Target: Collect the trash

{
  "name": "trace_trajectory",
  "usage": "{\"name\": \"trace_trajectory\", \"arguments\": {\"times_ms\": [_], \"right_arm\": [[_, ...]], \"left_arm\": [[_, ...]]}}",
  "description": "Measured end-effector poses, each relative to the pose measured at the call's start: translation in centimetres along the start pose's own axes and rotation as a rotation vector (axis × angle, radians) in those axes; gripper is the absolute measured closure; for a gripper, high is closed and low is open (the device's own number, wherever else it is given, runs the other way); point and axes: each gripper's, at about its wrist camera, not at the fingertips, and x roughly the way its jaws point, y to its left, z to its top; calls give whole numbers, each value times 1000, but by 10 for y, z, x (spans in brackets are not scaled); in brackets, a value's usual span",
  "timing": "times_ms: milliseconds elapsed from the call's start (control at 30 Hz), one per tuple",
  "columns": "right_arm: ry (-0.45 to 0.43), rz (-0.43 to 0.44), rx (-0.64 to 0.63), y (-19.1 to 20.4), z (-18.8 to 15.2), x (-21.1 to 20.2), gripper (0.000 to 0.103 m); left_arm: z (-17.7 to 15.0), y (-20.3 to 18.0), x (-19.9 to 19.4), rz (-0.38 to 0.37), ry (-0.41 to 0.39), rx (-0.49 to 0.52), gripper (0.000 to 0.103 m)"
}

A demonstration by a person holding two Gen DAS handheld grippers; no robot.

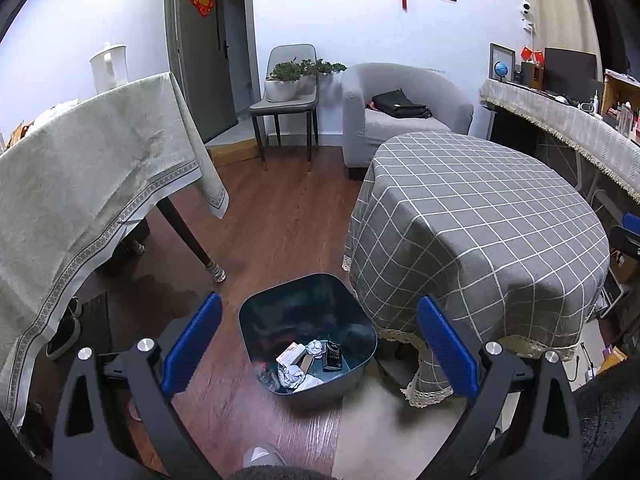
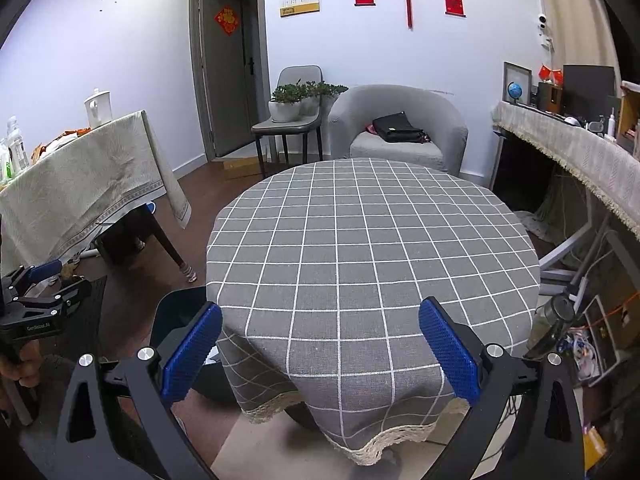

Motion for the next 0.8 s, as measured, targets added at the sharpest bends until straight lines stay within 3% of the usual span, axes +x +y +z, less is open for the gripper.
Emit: {"name": "trace_trajectory", "arguments": {"times_ms": [800], "right_arm": [[3, -7, -4, 2, 0, 0, 4]], "left_arm": [[-1, -3, -2, -6, -1, 6, 4]]}}
